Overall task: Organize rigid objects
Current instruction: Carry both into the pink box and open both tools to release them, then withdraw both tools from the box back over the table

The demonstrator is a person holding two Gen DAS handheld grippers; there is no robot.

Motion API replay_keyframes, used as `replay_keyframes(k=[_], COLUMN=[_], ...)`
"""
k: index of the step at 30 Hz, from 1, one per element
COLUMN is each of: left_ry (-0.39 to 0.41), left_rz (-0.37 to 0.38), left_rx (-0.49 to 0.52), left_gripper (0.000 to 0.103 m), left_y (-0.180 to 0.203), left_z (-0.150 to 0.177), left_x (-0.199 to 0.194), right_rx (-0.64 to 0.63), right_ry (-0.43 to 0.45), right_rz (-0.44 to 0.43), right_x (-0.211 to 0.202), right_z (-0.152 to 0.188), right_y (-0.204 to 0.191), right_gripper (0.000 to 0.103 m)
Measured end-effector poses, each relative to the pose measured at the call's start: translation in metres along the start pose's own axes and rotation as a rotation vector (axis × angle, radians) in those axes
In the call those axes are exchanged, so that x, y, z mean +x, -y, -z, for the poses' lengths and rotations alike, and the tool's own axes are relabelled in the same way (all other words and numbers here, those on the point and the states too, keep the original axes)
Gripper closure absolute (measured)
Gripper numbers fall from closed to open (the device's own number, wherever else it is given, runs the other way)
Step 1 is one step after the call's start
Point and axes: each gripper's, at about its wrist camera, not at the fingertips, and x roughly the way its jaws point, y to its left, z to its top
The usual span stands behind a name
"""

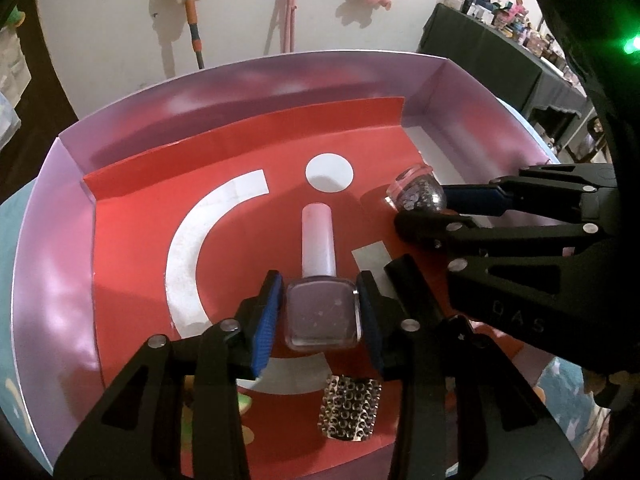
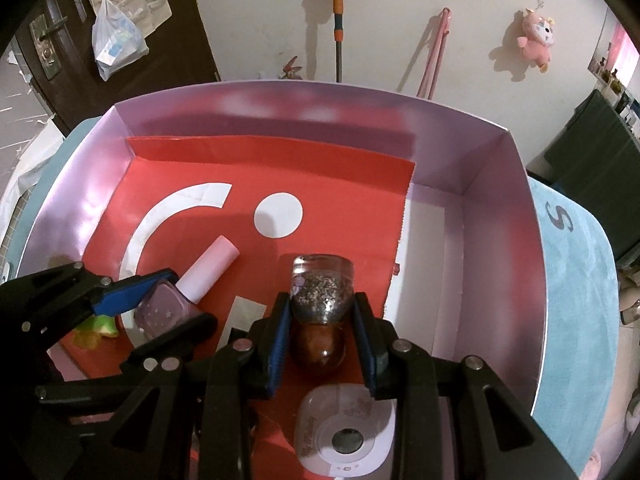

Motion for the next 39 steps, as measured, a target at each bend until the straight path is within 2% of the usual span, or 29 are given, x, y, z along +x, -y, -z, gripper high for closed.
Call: replay_keyframes(k=[1, 3, 4, 26, 30, 39], left_ry=[0.008, 0.024, 0.030, 0.026, 0.031, 0.048], left_rz=[-0.001, -0.007, -0.014, -0.016, -0.010, -0.007], left_rx=[0.001, 0.004, 0.008, -0.005, -0.020, -0.018], left_gripper=[0.055, 0.049, 0.048, 0.047, 0.040, 0.039], left_y=[0.000, 0.000, 0.000, -0.004, -0.005, -0.002], left_z=[0.000, 0.000, 0.000, 0.004, 0.007, 0.014], left_x=[-0.002, -0.005, -0.006, -0.012, -0.013, -0.021], right_rx=[-0.003, -0.012, -0.017, -0.008, -0.001, 0.008], right_ry=[-0.001, 0.000, -0.001, 0.006, 0.011, 0.032], right_rz=[-0.003, 0.002, 0.007, -0.006, -0.014, -0.026], right_x=[0.000, 0.000, 0.000, -0.007, -0.010, -0.021], right_z=[0.000, 0.001, 0.001, 0.003, 0.003, 0.004], right_y=[0.000, -0.001, -0.002, -0.002, -0.001, -0.001], right_gripper=[0.066, 0.058, 0.058, 0.053, 0.048, 0.045])
